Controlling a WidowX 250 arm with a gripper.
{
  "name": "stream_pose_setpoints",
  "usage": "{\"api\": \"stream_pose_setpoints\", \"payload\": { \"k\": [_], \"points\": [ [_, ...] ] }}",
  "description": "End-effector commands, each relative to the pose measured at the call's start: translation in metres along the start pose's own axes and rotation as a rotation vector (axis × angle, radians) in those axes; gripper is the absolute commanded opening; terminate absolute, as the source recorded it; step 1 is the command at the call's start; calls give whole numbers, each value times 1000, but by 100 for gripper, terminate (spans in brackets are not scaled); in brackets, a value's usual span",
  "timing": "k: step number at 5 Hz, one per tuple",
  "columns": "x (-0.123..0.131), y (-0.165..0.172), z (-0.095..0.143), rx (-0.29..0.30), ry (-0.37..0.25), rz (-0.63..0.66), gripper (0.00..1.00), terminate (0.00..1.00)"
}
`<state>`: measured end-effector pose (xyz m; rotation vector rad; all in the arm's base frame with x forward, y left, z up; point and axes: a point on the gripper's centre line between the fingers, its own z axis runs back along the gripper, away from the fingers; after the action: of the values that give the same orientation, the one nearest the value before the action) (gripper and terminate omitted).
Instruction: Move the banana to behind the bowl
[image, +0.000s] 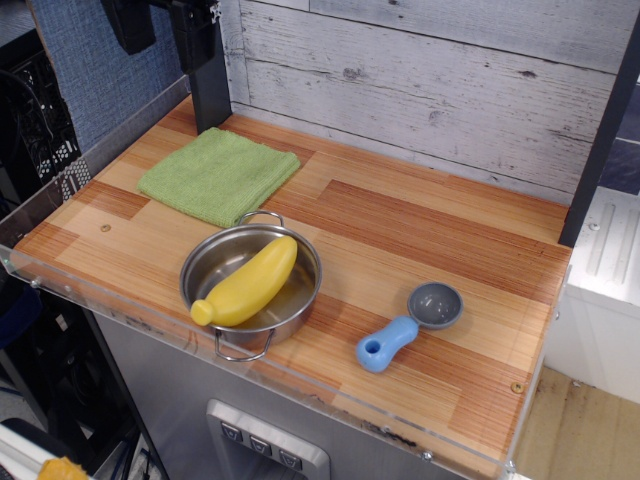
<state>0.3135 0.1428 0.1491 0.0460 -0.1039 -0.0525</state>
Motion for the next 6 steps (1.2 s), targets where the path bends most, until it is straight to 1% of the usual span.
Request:
{"api": "stream_pose_setpoints", "payload": {
  "k": [1, 2, 3, 4, 5, 6],
  "points": [
    [0, 0, 0, 0, 0, 0, 100, 0],
    [-14, -13, 2, 16, -4, -42, 100, 0],
    [-27, -35, 11, 32, -22, -99, 100, 0],
    [-42, -57, 9, 41, -23, -127, 100, 0],
    [-59, -73, -12, 60, -6, -129, 100, 0],
    [-62, -88, -43, 76, 25, -106, 100, 0]
  ]
}}
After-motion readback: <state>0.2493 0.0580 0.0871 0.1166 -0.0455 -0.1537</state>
